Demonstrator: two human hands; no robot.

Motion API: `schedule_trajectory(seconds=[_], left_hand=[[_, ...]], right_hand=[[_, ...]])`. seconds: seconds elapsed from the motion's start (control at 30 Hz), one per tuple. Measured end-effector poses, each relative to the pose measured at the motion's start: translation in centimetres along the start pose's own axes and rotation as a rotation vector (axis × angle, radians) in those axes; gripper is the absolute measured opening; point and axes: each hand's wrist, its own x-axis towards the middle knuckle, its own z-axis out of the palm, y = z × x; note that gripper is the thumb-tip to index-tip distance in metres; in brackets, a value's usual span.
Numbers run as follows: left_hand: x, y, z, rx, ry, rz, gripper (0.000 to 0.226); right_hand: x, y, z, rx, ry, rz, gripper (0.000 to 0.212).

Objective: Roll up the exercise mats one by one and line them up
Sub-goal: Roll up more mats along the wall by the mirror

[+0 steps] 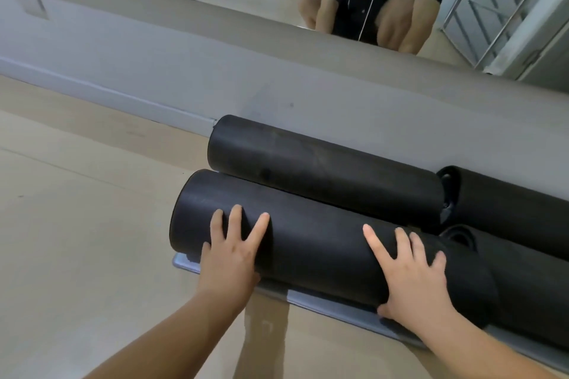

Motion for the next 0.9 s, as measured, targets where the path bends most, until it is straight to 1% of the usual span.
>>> schedule_trajectory(seconds=[0.13, 0.23, 0.3, 0.37, 0.57, 0.67, 0.7, 0.77, 0.8, 0.83, 0.9], left_hand=[[1.1, -0.7, 0.6, 0.064, 0.039, 0.007, 0.099], [1.1, -2.1, 1.4, 0.109, 0.061, 0.02, 0.101], [1.8, -2.9, 1.8, 0.091, 0.062, -0.036, 0.104], [3.1, -3.4, 2.3, 0.072, 0.064, -0.081, 0.107], [7.7, -2.8, 2.1, -0.014, 0.124, -0.099, 0.102], [7.7, -3.4, 3.0, -0.022, 0.136, -0.096, 0.103], [7.3, -3.6, 3.4, -0.03, 0.14, -0.089, 0.104], [6.8, -3.8, 3.7, -0.056, 0.149, -0.069, 0.105], [6.7, -3.8, 3.5, -0.066, 0.162, -0.061, 0.104], [6.8, -3.7, 3.2, -0.076, 0.174, -0.06, 0.1], [6.7, -3.0, 2.5, -0.079, 0.179, -0.07, 0.093]], right_hand=[[0.6, 1.1, 1.3, 0.004, 0.053, -0.035, 0.143], [1.4, 0.6, 1.6, -0.002, 0.064, -0.007, 0.148], [2.6, -0.2, 2.0, -0.001, 0.069, 0.018, 0.143], [4.3, -0.8, 1.9, 0.008, 0.123, 0.005, 0.139], [7.3, 0.1, 1.3, 0.043, 0.178, 0.002, 0.144], [7.1, 0.3, 1.5, 0.023, 0.154, -0.018, 0.144], [6.8, 0.3, 1.5, 0.039, 0.153, -0.022, 0.14], [6.2, 0.1, 1.2, 0.143, 0.209, -0.015, 0.123], [6.2, 0.0, 1.0, 0.182, 0.242, -0.01, 0.113], [6.3, 0.1, 0.8, 0.2, 0.239, -0.005, 0.107], [6.2, 0.1, 0.9, 0.205, 0.242, -0.005, 0.103]])
